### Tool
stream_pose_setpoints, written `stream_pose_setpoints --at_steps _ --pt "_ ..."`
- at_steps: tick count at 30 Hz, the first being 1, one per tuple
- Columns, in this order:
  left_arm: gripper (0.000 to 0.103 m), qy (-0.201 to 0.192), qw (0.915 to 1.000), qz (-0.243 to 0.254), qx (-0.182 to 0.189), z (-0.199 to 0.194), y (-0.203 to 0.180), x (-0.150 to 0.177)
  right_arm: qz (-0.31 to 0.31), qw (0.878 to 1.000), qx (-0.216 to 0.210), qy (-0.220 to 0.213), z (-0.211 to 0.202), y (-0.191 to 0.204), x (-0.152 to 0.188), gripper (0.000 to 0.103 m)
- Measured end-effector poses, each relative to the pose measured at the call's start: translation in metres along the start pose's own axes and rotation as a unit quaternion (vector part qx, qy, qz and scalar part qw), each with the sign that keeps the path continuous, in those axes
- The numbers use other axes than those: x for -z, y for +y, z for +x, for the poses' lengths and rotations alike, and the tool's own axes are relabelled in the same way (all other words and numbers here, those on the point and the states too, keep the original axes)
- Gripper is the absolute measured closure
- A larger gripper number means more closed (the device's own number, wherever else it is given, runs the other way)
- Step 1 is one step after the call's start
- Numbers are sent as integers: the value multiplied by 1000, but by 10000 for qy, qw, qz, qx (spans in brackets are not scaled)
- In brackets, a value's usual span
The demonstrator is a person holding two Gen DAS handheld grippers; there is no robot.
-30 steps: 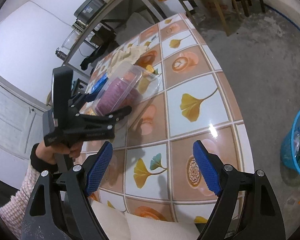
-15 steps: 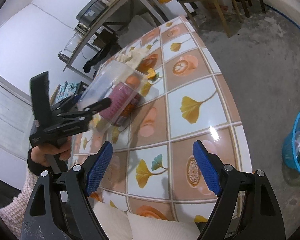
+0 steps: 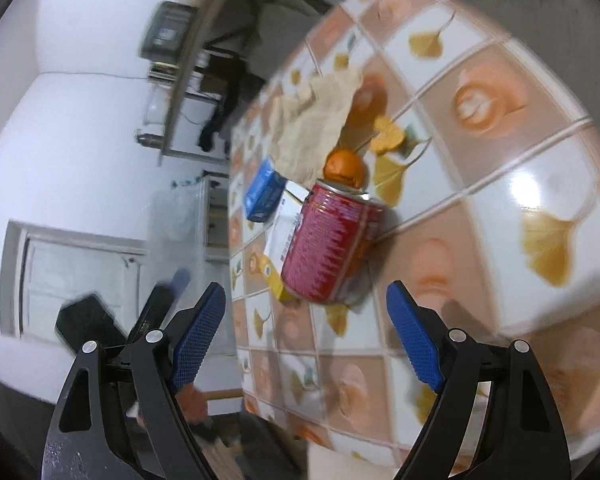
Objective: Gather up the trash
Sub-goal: 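Grasp the red can with the right tool and lift it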
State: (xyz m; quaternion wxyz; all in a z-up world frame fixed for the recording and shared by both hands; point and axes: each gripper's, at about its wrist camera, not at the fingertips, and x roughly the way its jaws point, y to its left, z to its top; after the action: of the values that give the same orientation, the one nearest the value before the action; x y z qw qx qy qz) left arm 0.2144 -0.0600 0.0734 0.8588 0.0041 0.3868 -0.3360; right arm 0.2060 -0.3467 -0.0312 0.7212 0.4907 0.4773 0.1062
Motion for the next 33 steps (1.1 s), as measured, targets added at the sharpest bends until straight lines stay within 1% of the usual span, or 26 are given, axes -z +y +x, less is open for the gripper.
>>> stream_pose_setpoints --at_steps 2,3,5,7,11,12,14,15,16,17,25,33 --pt "17 -49 9999 -133 -20 -5 10 2 167 9996 112 173 25 6 -9 24" --pt "17 -70 9998 -188 -24 -8 14 4 269 9990 237 255 35 8 -12 24" --pt "17 -93 9997 -246 -14 -10 21 6 439 9976 455 289 49 8 -16 24" --pt "17 -107 9996 -277 2 -11 24 9 530 9961 643 279 59 9 -19 24" --pt "17 -93 9995 -300 62 -11 28 14 790 9935 803 166 68 6 -20 24" --pt "17 -92 9995 -309 75 -10 30 15 848 9930 805 164 70 4 -20 25" --pt "17 -95 9993 -337 97 -10 32 16 936 9922 806 153 71 0 -20 33" --pt "17 -99 9993 -350 103 -9 33 16 1002 9917 788 146 71 -2 -19 34" --pt "17 -107 9992 -365 107 -9 34 16 1038 9914 778 139 71 -4 -18 39" --pt "17 -113 9992 -375 110 -9 35 16 1069 9914 740 116 70 -7 -17 40" --pt "17 -119 9991 -386 112 -10 36 17 1154 9922 469 61 51 -20 -9 41" --pt "17 -38 9991 -370 190 -9 27 20 1088 9940 112 93 11 -38 15 41"
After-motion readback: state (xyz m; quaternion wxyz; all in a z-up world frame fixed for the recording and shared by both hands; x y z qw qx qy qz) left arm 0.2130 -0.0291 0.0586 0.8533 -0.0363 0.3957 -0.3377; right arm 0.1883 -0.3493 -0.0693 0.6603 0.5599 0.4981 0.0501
